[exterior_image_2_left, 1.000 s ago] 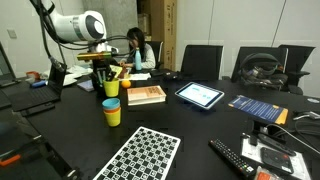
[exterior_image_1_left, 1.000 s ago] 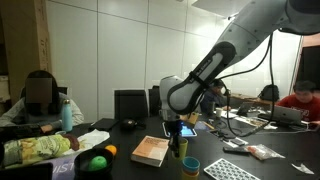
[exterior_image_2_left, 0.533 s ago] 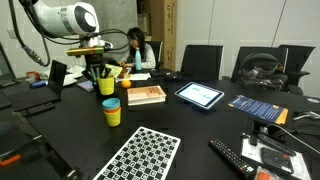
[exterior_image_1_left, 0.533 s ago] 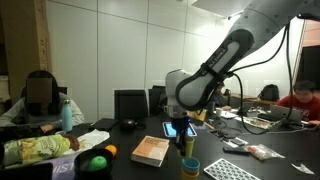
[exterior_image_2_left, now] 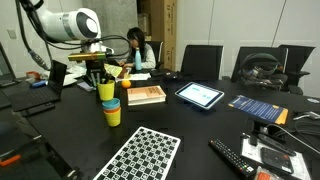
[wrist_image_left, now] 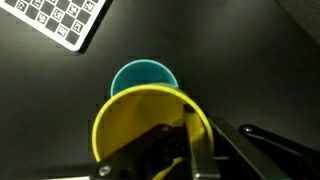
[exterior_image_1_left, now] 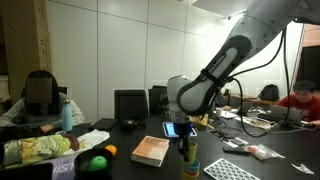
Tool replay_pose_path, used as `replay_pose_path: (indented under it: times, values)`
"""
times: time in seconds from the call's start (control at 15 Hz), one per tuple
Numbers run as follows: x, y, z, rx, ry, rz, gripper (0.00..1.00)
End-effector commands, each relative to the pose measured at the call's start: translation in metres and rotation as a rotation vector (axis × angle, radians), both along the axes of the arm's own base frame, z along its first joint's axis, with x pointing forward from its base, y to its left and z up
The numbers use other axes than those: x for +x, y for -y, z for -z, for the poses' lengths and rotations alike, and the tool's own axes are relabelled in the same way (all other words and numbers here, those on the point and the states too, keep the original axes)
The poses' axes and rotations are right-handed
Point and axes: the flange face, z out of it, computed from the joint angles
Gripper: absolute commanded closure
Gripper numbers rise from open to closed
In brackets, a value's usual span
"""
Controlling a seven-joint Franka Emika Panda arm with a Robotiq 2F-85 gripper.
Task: Stack the cups together
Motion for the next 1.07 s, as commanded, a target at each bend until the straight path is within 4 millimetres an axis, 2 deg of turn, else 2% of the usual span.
replay_pose_path:
  times: [0.0,0.47,0.53,0.67,1.0]
  values:
    - [0.006,0.012,0.003,0.004,0.005,0.000,1.00]
    - [0.009,0.023,0.018,-0.021,-0.014,-0.008,1.00]
    - [0.009,0.023,0.020,-0.032,-0.010,-0.012,0.76]
    - [0.009,0.024,0.022,-0.050,-0.005,-0.030,0.68]
    - [0.012,0.026,0.023,-0.035,-0.014,-0.025,0.28]
